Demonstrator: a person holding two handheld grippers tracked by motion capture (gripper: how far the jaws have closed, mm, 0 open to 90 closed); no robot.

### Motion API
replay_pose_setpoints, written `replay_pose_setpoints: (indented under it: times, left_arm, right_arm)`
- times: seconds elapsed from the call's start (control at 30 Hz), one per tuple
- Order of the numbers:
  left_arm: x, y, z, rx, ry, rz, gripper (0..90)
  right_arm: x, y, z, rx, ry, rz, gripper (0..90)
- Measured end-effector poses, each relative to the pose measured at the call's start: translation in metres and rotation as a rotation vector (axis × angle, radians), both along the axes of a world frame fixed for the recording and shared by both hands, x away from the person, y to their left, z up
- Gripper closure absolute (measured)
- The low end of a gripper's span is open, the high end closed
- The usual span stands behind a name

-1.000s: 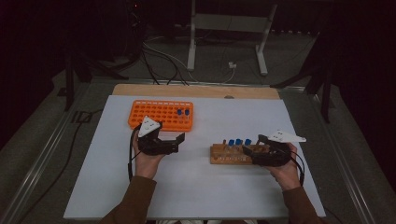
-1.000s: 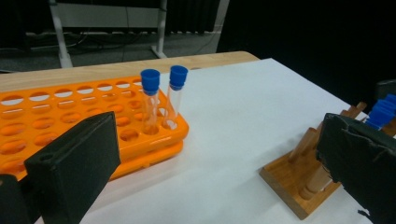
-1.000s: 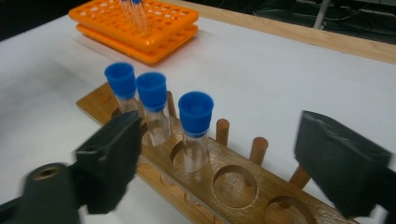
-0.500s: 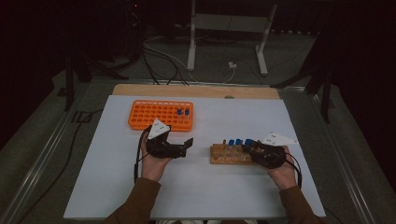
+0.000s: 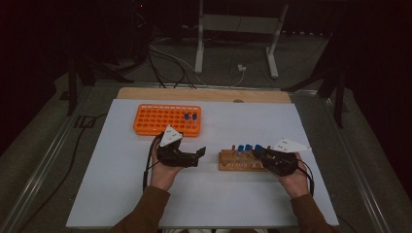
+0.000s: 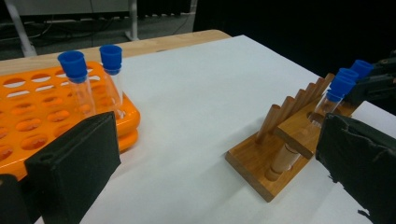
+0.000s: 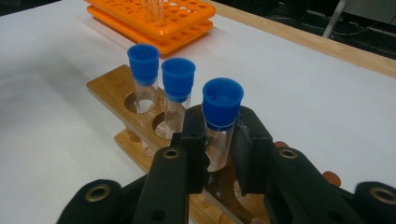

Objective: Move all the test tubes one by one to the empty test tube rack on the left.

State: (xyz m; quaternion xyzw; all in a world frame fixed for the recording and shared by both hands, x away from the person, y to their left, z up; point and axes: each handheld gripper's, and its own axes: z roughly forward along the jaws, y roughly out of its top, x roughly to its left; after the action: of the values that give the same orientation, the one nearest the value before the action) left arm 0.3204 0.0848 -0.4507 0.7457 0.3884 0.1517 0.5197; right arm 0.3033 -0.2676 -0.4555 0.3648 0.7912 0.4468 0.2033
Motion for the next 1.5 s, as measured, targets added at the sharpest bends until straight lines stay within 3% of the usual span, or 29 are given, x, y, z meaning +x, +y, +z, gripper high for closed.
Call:
replay_pose_setpoints:
  times: [0.43, 0.6, 1.03, 1.5]
  left_arm:
    - [-0.004, -0.013, -0.001, -0.003, -0.002, -0.025, 0.8]
    - [-0.008, -0.030, 0.004, 0.005, -0.025, -0.053, 0.8]
    - [-0.006, -0.063, 0.021, 0.017, -0.072, -0.109, 1.4]
    - [-0.007, -0.095, 0.030, 0.050, -0.092, -0.185, 4.5]
  right_arm:
    - [-0.002, -0.006, 0.012, 0.063, -0.008, 0.007, 76.6]
    - [-0.004, -0.008, 0.019, 0.090, -0.007, 0.004, 76.6]
    - [-0.010, -0.015, 0.050, 0.116, -0.056, 0.006, 76.7]
    - [-0.015, -0.012, 0.065, 0.150, -0.038, 0.037, 76.6]
